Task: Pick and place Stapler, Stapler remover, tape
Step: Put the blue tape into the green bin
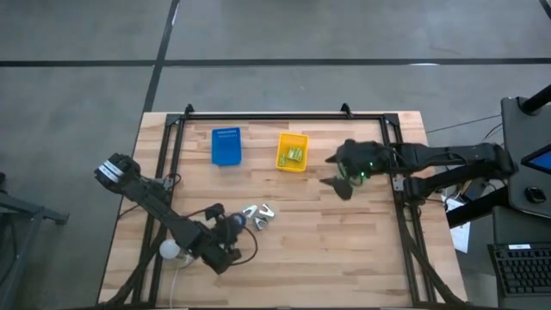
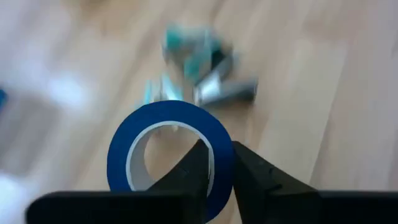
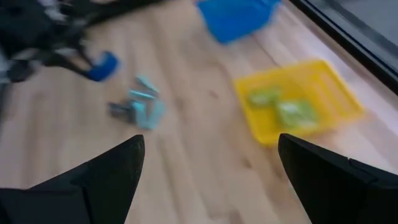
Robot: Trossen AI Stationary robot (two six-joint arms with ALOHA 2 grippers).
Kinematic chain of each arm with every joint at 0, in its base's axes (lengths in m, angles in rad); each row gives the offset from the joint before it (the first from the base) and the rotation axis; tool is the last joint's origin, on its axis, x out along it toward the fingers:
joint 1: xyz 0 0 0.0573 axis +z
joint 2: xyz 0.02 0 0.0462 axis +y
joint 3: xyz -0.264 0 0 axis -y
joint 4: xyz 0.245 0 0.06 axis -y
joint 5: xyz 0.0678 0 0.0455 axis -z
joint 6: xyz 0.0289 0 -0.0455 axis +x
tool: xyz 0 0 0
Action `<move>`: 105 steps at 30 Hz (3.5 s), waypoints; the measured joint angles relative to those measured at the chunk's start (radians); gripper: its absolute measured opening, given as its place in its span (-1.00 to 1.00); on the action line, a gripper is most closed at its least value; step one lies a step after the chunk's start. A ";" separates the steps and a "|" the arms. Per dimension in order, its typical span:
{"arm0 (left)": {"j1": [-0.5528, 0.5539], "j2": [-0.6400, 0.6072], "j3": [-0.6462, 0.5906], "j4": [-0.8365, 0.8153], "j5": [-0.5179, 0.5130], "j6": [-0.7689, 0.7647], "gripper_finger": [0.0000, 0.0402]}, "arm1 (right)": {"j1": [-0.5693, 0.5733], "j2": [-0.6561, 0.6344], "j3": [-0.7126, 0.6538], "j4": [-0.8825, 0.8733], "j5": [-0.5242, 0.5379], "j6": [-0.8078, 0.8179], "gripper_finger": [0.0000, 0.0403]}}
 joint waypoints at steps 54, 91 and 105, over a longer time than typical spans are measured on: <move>0.078 -0.039 0.080 1.217 0.088 1.013 -0.70 | 0.325 0.439 -0.121 1.251 -0.053 -0.358 0.32; 0.093 -0.039 0.080 1.192 0.084 1.019 -0.64 | 0.329 0.467 -0.117 1.365 -0.058 -0.408 -0.58; 0.092 -0.039 0.080 1.143 0.090 1.018 -0.59 | 0.328 0.466 -0.116 1.337 -0.058 -0.410 -0.82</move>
